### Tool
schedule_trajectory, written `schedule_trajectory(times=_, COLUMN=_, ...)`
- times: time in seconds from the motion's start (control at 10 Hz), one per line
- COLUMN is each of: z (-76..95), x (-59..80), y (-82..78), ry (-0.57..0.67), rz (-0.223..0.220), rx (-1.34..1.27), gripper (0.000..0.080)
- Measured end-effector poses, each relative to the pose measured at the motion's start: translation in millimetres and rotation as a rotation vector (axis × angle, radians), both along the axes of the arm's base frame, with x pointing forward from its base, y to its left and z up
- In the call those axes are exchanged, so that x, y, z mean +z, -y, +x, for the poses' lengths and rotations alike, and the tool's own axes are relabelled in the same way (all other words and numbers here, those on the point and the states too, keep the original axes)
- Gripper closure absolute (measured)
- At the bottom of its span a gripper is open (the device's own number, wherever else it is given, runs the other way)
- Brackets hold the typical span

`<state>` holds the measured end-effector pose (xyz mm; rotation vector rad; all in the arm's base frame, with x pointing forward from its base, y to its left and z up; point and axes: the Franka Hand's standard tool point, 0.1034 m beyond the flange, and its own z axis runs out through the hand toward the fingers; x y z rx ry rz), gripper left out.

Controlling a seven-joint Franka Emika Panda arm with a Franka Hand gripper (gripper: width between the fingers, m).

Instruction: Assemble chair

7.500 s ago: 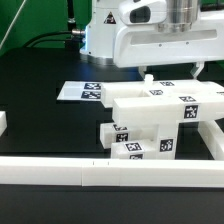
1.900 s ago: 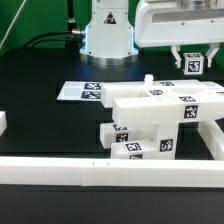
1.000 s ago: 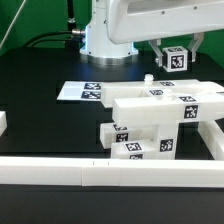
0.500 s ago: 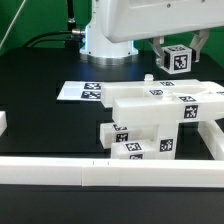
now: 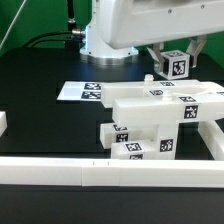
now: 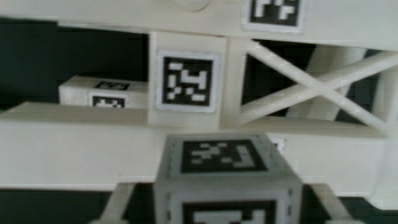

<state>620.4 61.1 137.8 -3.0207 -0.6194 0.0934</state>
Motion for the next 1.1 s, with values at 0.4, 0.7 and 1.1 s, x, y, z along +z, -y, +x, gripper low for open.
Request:
schedule_trajectory(times=0.4, z=5.0, x=-5.6, y=3.2, ry=-0.02, rz=0.0, rx=0.026, gripper=0.0524)
schedule_trajectory(times=0.7, z=3.8, x=-13.1, y=5.0, ry=0.007, rz=-0.002, rx=0.023, gripper=0.0524)
schedule_trajectory(times=1.1, z=7.2, x=-14.7, y=7.3, ry=0.031, rz=-0.004, rx=0.022, gripper=0.0524)
